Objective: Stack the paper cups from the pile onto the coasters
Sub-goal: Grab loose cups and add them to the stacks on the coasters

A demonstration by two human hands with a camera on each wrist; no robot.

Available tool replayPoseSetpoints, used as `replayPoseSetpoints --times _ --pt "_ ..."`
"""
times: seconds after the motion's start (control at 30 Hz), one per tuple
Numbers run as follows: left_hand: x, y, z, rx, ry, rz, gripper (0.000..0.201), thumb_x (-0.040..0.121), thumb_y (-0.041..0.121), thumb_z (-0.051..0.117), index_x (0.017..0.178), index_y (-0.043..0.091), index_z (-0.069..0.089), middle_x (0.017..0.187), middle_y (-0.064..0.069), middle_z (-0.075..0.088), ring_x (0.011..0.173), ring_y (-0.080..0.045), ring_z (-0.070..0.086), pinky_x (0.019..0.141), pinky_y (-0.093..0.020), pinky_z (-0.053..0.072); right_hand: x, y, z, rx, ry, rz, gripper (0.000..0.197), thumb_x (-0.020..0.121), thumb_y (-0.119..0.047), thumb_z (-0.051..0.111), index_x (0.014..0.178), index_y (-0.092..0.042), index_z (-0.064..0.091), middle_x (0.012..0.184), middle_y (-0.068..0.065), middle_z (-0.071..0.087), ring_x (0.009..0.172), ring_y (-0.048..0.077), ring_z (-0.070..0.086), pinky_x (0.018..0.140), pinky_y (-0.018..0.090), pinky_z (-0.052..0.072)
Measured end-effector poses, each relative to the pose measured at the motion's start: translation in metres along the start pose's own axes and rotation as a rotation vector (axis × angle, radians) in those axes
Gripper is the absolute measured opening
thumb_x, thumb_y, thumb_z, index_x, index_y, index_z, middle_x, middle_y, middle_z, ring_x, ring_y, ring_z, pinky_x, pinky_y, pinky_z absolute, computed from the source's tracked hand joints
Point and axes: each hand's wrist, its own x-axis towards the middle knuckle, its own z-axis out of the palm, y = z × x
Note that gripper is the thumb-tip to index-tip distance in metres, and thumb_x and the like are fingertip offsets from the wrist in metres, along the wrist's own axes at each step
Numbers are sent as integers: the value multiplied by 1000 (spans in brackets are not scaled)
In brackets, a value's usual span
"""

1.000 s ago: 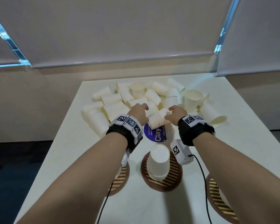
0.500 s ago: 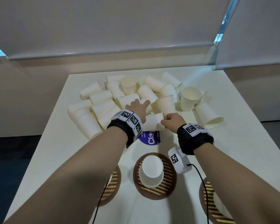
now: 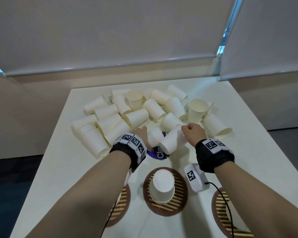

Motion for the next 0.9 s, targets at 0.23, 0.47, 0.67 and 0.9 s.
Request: replayPoseSetpoints --times 0.23,0.47,0.67,0.9 --pt "-32 -22 -41 -235 -37 30 60 72 36 78 120 13 51 105 -1 54 93 -18 52 68 -23 41 -12 -2 -15 125 193 65 31 96 -14 38 108 8 57 114 26 59 89 29 48 82 37 40" --pt "-67 -51 -77 -688 -158 97 52 76 24 77 123 18 55 100 -3 65 85 -17 63 92 -39 54 -25 -19 -20 174 173 78 33 93 -8 36 118 3 56 124 20 57 112 40 54 97 49 46" --pt "-86 -47 -72 -882 -79 151 47 78 26 77 121 16 61 98 -5 64 74 -19 62 62 -24 56 -52 -55 -8 378 -238 1 27 93 -1 43 109 17 56 96 25 57 88 36 60 64 39 59" --pt "-115 -79 -89 -823 164 118 34 77 37 73 104 17 66 83 0 62 59 -13 50 46 -19 34 -79 -83 -1 222 -560 -42 48 98 -46 33 96 -8 61 81 5 67 70 18 65 68 29 51"
